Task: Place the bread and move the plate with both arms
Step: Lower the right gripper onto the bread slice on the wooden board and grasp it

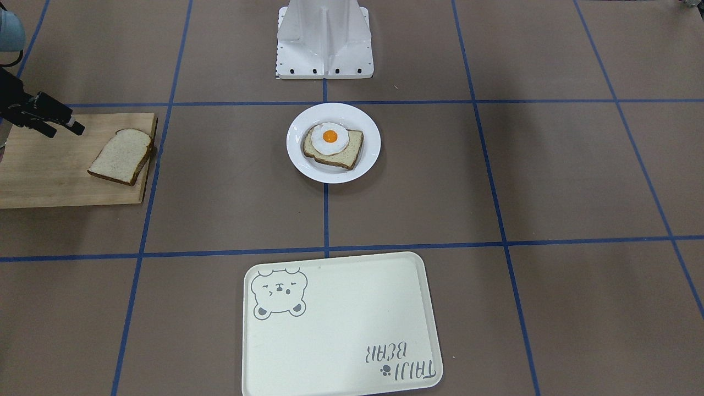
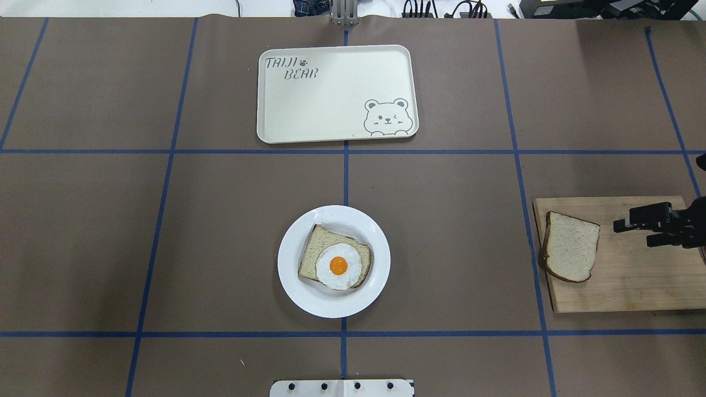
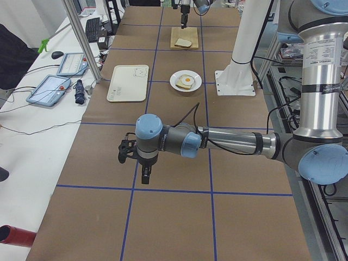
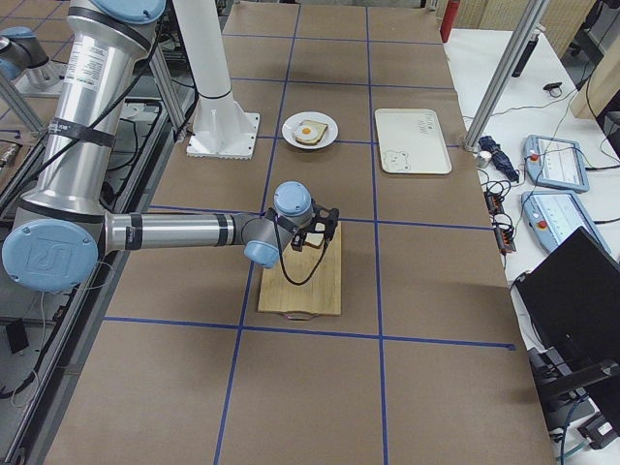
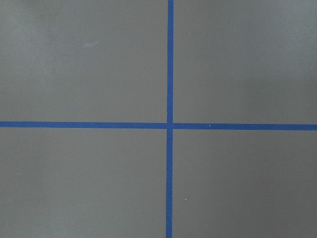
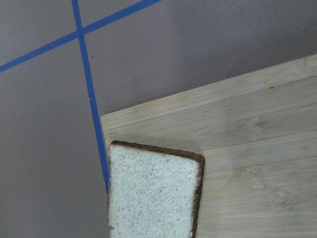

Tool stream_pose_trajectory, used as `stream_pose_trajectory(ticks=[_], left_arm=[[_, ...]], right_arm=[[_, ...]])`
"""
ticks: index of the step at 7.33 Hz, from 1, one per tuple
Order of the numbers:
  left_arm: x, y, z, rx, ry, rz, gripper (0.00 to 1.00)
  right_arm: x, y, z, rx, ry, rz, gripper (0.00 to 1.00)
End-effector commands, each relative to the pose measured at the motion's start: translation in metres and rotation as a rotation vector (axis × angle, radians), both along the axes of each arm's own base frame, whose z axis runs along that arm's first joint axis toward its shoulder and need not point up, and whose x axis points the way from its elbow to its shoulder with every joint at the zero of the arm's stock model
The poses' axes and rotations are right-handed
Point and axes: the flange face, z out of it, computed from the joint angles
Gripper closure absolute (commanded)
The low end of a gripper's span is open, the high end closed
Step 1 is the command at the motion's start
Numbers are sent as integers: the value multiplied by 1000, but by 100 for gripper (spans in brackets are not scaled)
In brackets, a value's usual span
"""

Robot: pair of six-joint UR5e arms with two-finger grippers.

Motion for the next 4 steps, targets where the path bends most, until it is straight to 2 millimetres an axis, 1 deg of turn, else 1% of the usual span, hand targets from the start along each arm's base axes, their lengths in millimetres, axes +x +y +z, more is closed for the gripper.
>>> stream_pose_trajectory(ticks=[1, 2, 3, 4], left_arm=[[0, 0, 0, 0, 1, 0, 1], [0, 0, 0, 0, 1, 0, 1], [0, -1, -1, 2, 1, 1, 1], [0, -1, 0, 1, 1, 1, 1]], right_arm=[[-37, 8, 6, 1, 25, -30, 0], [-48, 11, 14, -3, 51, -25, 0], [-52, 10, 21, -9, 63, -25, 0], [-57, 12, 22, -11, 66, -36, 0]])
